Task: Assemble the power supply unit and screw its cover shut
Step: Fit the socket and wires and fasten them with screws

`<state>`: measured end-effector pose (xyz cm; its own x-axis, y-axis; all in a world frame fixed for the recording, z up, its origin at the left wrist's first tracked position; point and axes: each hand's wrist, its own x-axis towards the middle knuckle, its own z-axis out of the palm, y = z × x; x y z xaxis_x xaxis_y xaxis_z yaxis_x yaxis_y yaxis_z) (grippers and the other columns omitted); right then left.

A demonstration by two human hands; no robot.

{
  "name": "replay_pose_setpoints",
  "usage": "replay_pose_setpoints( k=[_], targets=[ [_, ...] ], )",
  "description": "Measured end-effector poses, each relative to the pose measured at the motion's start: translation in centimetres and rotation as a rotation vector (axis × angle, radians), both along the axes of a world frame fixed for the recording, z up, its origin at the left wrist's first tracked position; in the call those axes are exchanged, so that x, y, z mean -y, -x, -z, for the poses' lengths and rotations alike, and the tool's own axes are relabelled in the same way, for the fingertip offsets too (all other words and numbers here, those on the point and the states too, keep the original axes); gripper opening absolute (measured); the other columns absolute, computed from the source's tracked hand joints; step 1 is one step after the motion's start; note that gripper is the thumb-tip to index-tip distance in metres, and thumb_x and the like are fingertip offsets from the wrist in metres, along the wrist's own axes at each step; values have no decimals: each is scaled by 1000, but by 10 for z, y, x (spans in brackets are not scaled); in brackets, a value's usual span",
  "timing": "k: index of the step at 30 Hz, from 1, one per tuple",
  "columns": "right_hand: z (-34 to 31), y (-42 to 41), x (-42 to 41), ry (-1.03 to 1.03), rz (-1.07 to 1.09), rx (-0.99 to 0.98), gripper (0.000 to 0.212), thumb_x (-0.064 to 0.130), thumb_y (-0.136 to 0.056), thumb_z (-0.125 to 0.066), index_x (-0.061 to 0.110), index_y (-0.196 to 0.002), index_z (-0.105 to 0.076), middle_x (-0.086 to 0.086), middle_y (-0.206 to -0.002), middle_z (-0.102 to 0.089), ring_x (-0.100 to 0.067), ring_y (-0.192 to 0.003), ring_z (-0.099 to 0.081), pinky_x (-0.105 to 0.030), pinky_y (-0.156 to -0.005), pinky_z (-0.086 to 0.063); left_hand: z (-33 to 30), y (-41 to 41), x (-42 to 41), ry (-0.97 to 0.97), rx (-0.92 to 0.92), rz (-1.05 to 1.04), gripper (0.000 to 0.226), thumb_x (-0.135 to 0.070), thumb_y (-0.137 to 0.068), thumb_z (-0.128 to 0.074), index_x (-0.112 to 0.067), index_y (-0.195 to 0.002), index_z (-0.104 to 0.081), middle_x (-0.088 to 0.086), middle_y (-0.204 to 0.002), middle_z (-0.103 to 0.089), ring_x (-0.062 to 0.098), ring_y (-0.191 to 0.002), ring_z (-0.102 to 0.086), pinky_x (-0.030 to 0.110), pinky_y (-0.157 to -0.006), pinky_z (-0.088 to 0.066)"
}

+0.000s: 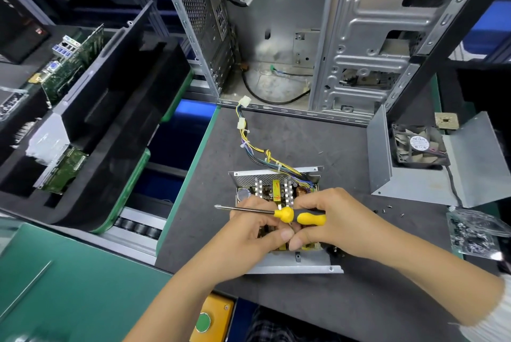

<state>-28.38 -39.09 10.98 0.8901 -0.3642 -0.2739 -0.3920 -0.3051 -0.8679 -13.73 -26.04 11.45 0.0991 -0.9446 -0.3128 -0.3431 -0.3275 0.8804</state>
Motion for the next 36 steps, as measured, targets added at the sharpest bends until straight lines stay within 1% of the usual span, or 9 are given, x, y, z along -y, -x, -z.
replay_pose_setpoints(
  k=[4,8,13,19,22,25,28,33,36],
  targets=[
    [0,3,-2,-30,-75,-38,31,35,-63,-85,16,-70,-61,-4,-68,-56,-3,-61,-44,-25,-57,-34,1,-3,-4,-72,-58,51,14,-5,-92,-64,-5,-106,-67,12,-119,-47,17,-114,-57,37,-106,-41],
    [0,3,-4,-62,-139,-119,38,38,-66,-83,14,-78,-57,7,-67,-44,-4,-62,-38,-28,-57,-29,4,-6,-5,-96,7,96,15,-17,-90,-69,-13,-104,-74,-1,-123,-50,21,-125,-47,42,-112,-33],
    [-3,-1,3,-46,-227,-193,30,37,-71,-80,22,-80,-55,14,-68,-48,-3,-65,-42,-27,-60,-33,3,-5,-3,-41,125,166,12,-22,-90,-69,-21,-100,-76,-44,-105,-46,-3,-122,-39,41,-119,-17],
    [-4,-1,9,-211,-234,-133,23,26,-72,-81,18,-82,-61,8,-72,-62,-6,-69,-53,-33,-68,-44,4,3,1,-36,339,180,15,-35,-95,-60,-30,-97,-74,-22,-106,-58,-12,-123,-30,34,-118,8],
    [-3,-1,10,-236,-217,-99,26,26,-70,-82,15,-84,-63,1,-75,-67,-7,-70,-58,-35,-70,-48,3,5,1,-49,284,198,22,-34,-100,-52,-29,-95,-74,-24,-103,-59,-9,-123,-28,39,-117,-1],
    [-2,0,9,-267,-191,-49,25,25,-69,-84,17,-81,-64,6,-72,-65,-4,-67,-56,-22,-65,-45,0,3,2,-62,211,181,22,-31,-100,-54,-31,-84,-68,-22,-99,-60,-2,-121,-37,50,-115,-12],
    [-1,0,7,-281,-177,-8,25,26,-68,-85,19,-80,-64,9,-69,-61,-4,-65,-53,-20,-63,-42,-3,0,3,-57,103,186,21,-25,-99,-58,-26,-80,-66,-9,-99,-62,13,-112,-49,56,-112,-24],
    [3,-1,7,-276,-147,-31,31,29,-65,-86,18,-84,-65,-2,-72,-66,-7,-68,-56,-34,-72,-47,-4,-5,6,-76,129,236,19,-25,-97,-60,-20,-80,-68,-3,-91,-63,8,-98,-51,52,-107,-30],
    [2,2,9,-325,-156,-95,26,31,-66,-85,17,-78,-66,4,-67,-68,-3,-63,-55,-15,-60,-41,-1,-2,7,-84,210,208,16,-30,-95,-62,-22,-84,-71,-10,-89,-63,-1,-95,-48,40,-111,-23]
  ],
)
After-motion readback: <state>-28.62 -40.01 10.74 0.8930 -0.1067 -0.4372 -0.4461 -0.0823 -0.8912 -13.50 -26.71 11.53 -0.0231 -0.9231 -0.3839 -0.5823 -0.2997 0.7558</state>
